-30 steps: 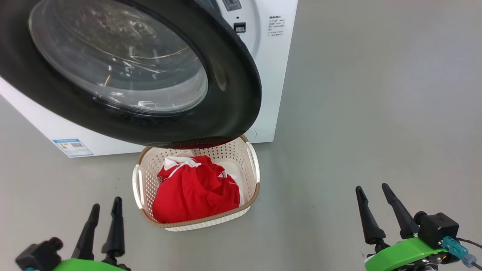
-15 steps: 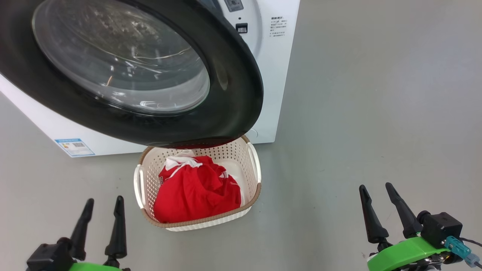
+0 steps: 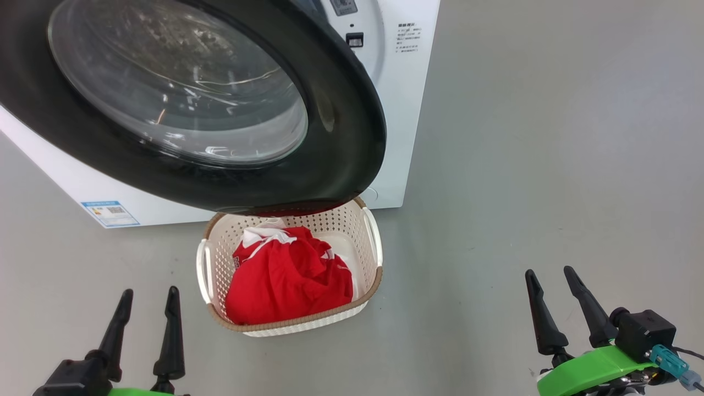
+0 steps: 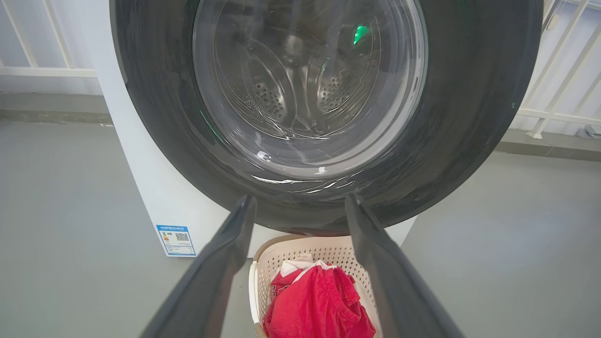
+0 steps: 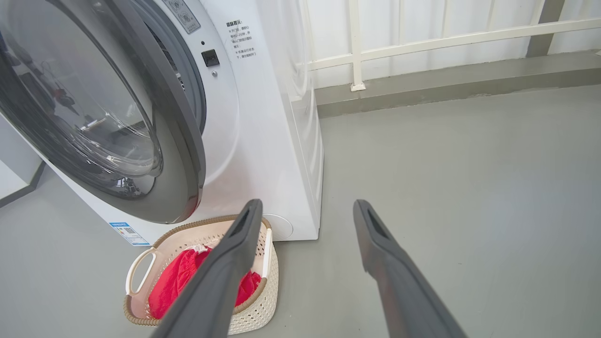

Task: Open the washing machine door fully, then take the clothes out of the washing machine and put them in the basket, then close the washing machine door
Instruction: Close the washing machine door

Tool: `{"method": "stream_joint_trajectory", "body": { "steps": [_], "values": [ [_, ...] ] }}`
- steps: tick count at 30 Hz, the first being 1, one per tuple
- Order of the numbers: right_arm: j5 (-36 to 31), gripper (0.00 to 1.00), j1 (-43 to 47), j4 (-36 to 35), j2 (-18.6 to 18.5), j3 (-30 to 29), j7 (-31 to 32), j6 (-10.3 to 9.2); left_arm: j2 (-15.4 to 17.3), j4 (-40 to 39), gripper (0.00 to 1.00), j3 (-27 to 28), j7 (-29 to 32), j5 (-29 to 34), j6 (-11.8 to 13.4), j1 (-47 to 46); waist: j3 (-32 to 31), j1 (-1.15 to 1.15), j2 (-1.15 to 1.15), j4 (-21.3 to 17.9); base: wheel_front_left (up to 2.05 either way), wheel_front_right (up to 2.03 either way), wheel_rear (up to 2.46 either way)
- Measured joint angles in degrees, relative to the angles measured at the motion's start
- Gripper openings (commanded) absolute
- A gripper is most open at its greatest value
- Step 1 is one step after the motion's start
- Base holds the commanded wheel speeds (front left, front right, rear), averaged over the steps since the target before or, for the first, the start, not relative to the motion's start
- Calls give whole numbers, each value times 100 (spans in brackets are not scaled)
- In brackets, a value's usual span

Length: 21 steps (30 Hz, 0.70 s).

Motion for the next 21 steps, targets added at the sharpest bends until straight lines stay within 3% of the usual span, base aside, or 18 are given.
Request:
{"method": "stream_joint_trajectory", "body": {
  "steps": [10, 11, 12, 14, 21],
  "values": [
    [0, 100, 0, -7, 0, -3, -1, 0, -9, -3, 100, -29, 0, -13, 0, -1, 13, 0, 0, 18, 0, 0, 0],
    [1, 81, 0, -13, 0, 0, -1, 0, -10, -4, 100, -38, 0, -14, 0, -1, 21, 0, 0, 26, 0, 0, 0],
    [5, 44, -1, -16, 0, 4, -1, 0, -10, -4, 100, -56, 0, -18, 0, -4, 32, 0, 0, 38, 0, 0, 0],
    [7, 0, -3, -21, 0, 12, -1, 0, -11, -4, 100, -103, 0, -63, 0, -19, 53, 0, 0, 73, 0, 0, 0],
    [2, 0, -59, -47, -31, 179, 0, 0, -13, -38, 100, -331, 0, -258, 0, -46, 142, 0, 0, 282, 0, 0, 0]
  ]
}}
